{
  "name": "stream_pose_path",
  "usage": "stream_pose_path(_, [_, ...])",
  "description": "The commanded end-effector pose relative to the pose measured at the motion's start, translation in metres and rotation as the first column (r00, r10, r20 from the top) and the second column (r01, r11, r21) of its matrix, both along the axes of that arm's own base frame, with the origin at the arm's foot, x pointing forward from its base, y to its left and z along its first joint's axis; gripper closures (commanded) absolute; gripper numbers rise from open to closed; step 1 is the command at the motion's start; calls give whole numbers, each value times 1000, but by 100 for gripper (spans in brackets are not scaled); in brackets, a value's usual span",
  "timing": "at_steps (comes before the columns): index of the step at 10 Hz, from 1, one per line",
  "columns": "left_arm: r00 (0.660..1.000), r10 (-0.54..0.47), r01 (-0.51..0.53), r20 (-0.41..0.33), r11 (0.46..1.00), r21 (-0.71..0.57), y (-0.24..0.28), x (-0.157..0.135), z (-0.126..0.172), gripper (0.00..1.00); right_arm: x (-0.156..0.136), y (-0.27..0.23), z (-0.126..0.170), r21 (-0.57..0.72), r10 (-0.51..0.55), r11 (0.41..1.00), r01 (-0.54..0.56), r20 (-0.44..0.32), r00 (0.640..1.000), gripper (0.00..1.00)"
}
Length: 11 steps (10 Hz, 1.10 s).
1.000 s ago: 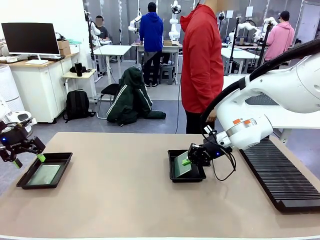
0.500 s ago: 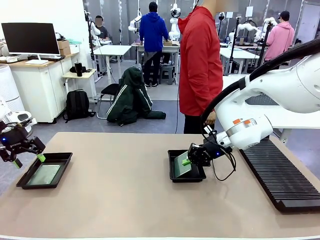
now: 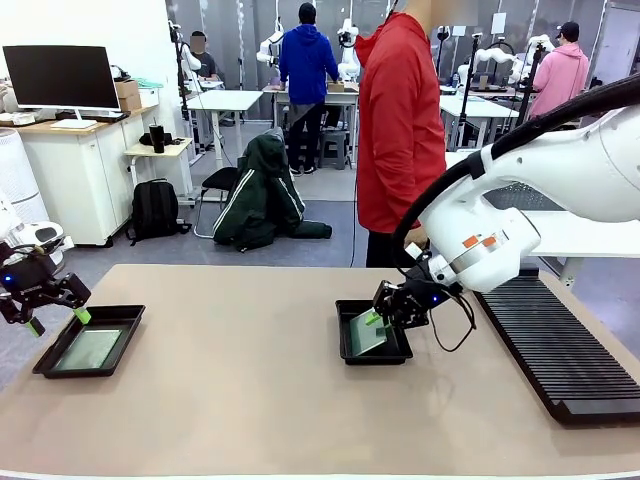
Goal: Inspect and transfer BCBs to ESD trays.
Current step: Pick up the Blank PCB from the PCB Rack and place it in the right ESD tray.
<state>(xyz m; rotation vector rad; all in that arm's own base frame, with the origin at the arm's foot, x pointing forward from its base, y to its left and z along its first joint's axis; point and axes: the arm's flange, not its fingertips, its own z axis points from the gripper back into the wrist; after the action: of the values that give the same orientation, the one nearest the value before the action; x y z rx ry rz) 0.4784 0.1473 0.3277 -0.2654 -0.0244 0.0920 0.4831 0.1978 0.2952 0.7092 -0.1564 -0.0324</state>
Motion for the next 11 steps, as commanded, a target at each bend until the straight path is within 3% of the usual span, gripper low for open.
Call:
stream_pose_path(1, [1000,-2,3,9,1000,-6,0,0,-1,0,-5,14,32,-116,-5,993,3,-15,1000,54])
stream_pose_path(2, [1000,-2,3,9,1000,-6,0,0,-1,0,-7,17,46,-170,-10,985,8,-14,1000,37])
stream_pose_path(3, [1000,-2,3,9,1000,-6,0,0,-1,0,-9,18,60,-236,-16,972,11,-21,1000,36])
stream_pose_path(4, [1000,-2,3,9,1000,-6,0,0,-1,0,-11,17,76,-297,-3,955,-10,-46,999,20])
stream_pose_path(5, [1000,-2,3,9,1000,-6,0,0,-1,0,-13,16,89,-340,3,940,-22,-57,998,19])
stream_pose_path(6, [1000,-2,3,9,1000,-6,0,0,-1,0,-15,12,100,-385,-5,923,-21,-67,998,3])
stream_pose_path(11, [1000,-2,3,9,1000,-6,0,0,-1,0,-28,-3,132,-487,-23,873,-6,-52,998,0])
